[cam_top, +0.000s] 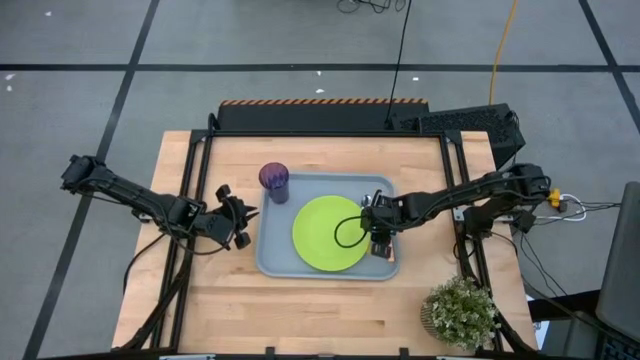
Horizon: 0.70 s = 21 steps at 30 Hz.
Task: Pick and place plate/cup/fork/spoon on tray
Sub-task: Adjust the green plate on the gray serving tray
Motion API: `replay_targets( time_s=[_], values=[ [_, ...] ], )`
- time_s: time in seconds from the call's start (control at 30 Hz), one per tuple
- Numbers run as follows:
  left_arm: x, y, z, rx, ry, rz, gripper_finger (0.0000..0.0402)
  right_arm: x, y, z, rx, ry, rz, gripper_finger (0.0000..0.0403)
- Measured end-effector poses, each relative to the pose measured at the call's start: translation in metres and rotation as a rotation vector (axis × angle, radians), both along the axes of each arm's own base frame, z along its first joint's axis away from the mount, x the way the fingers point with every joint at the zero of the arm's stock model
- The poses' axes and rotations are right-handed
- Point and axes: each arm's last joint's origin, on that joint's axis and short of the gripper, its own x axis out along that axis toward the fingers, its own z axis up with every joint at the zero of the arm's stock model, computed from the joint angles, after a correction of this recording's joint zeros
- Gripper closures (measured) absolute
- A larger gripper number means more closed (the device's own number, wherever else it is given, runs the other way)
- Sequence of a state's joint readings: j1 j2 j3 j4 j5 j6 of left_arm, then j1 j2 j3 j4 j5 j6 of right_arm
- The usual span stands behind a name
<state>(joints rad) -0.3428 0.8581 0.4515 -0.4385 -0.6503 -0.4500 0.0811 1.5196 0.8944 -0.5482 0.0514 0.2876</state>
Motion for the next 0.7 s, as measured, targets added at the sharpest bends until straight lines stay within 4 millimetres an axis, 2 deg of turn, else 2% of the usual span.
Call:
replay_targets(
  time_s=[0.7],
  values=[
    [0.0,-0.0004,-0.0004,0.005,0.015,-0.025,0.033,0.0011,0.0033,-0.0088,-0.017,0.036,0.04,0.0268]
  ],
)
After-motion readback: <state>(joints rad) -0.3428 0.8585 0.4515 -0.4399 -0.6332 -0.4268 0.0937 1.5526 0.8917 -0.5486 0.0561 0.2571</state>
